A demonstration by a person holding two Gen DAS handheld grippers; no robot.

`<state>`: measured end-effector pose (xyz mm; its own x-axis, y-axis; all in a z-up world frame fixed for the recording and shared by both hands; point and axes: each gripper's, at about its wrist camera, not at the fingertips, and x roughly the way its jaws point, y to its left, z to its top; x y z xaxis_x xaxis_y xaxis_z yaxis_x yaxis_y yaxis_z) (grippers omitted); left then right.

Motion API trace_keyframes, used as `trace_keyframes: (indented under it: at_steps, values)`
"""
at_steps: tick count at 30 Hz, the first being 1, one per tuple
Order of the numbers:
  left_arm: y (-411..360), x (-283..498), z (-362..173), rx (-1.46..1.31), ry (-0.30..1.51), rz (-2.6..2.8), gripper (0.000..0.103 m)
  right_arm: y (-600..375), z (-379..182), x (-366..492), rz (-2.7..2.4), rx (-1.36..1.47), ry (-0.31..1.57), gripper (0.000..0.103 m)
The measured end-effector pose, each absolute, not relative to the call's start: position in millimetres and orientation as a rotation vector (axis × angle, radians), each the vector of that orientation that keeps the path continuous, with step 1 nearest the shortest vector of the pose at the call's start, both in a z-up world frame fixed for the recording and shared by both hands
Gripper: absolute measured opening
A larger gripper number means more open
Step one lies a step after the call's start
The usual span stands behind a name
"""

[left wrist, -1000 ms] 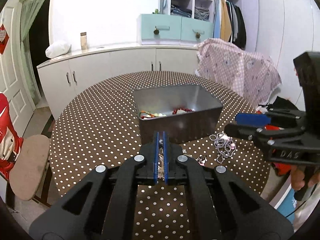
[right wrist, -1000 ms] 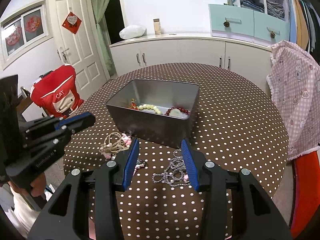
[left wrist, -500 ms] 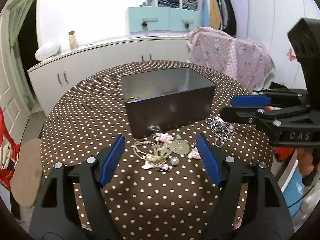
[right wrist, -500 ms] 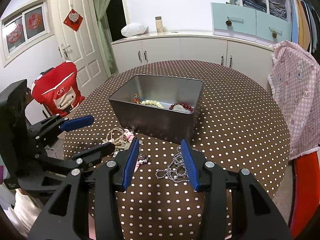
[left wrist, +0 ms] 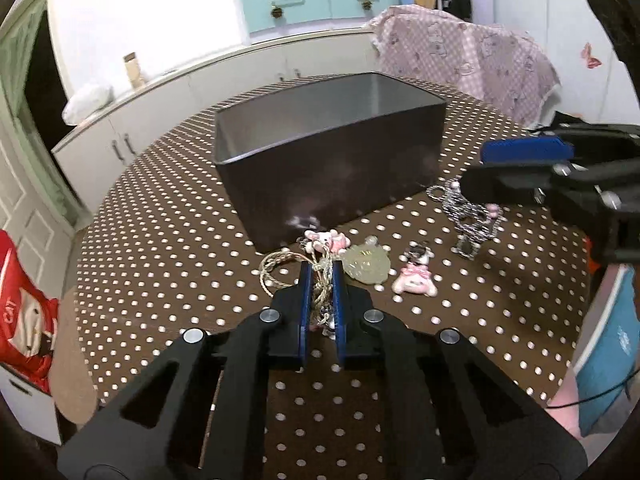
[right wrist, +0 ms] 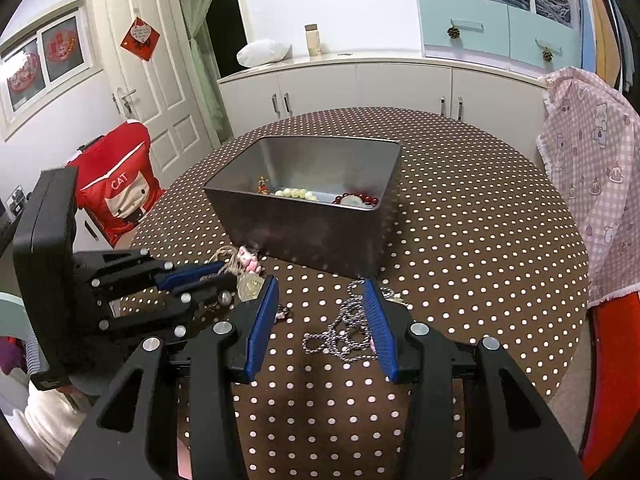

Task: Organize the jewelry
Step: 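Lower the left gripper onto the beige string charm bundle and close it, then lift the string bundle with the left gripper while the right gripper grasps a small white charm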

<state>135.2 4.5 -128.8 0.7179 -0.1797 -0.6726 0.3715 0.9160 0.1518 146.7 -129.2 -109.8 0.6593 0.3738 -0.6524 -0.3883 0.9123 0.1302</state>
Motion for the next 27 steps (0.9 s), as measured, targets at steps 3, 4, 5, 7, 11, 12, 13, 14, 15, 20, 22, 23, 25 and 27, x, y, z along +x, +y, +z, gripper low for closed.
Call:
trace_keyframes:
  at_steps: [3, 4, 5, 7, 11, 12, 13, 14, 15, 20, 22, 23, 25, 27]
  values:
    - [8, 131, -121, 0.266, 0.679, -0.298, 0.008, -126, -110, 145, 0.443, -0.025, 0.733, 0.041]
    - [10, 129, -117, 0.249, 0.664, -0.301, 0.008, -126, -111, 145, 0.444, -0.026, 0.733, 0.041]
    - [12, 128, -112, 0.239, 0.652, -0.301, 0.008, -125, -111, 145, 0.443, -0.026, 0.735, 0.041]
    - [16, 124, -104, 0.222, 0.627, -0.303, 0.008, -124, -111, 145, 0.445, -0.023, 0.736, 0.041]
    - [25, 115, -87, 0.187, 0.581, -0.304, 0.008, -122, -110, 144, 0.448, -0.021, 0.732, 0.041]
    - [27, 114, -85, 0.18, 0.573, -0.302, 0.008, -121, -109, 143, 0.452, -0.021, 0.73, 0.041]
    - [30, 112, -82, 0.165, 0.564, -0.305, 0.008, -120, -109, 143, 0.455, -0.023, 0.729, 0.041]
    - [33, 113, -81, 0.151, 0.56, -0.312, 0.008, -118, -109, 142, 0.458, -0.027, 0.728, 0.041]
    - [36, 113, -80, 0.135, 0.557, -0.318, 0.008, -116, -109, 141, 0.461, -0.03, 0.728, 0.041]
    - [49, 110, -77, 0.084, 0.548, -0.317, 0.008, -106, -110, 139, 0.482, -0.048, 0.73, 0.041]
    - [54, 109, -79, 0.056, 0.553, -0.325, 0.008, -101, -112, 139, 0.496, -0.055, 0.732, 0.041]
    - [57, 108, -80, 0.042, 0.557, -0.328, 0.008, -99, -112, 139, 0.502, -0.057, 0.734, 0.041]
    - [63, 107, -82, 0.015, 0.561, -0.335, 0.008, -92, -115, 139, 0.516, -0.066, 0.741, 0.041]
    - [71, 107, -87, -0.025, 0.57, -0.351, 0.008, -87, -116, 139, 0.528, -0.075, 0.745, 0.041]
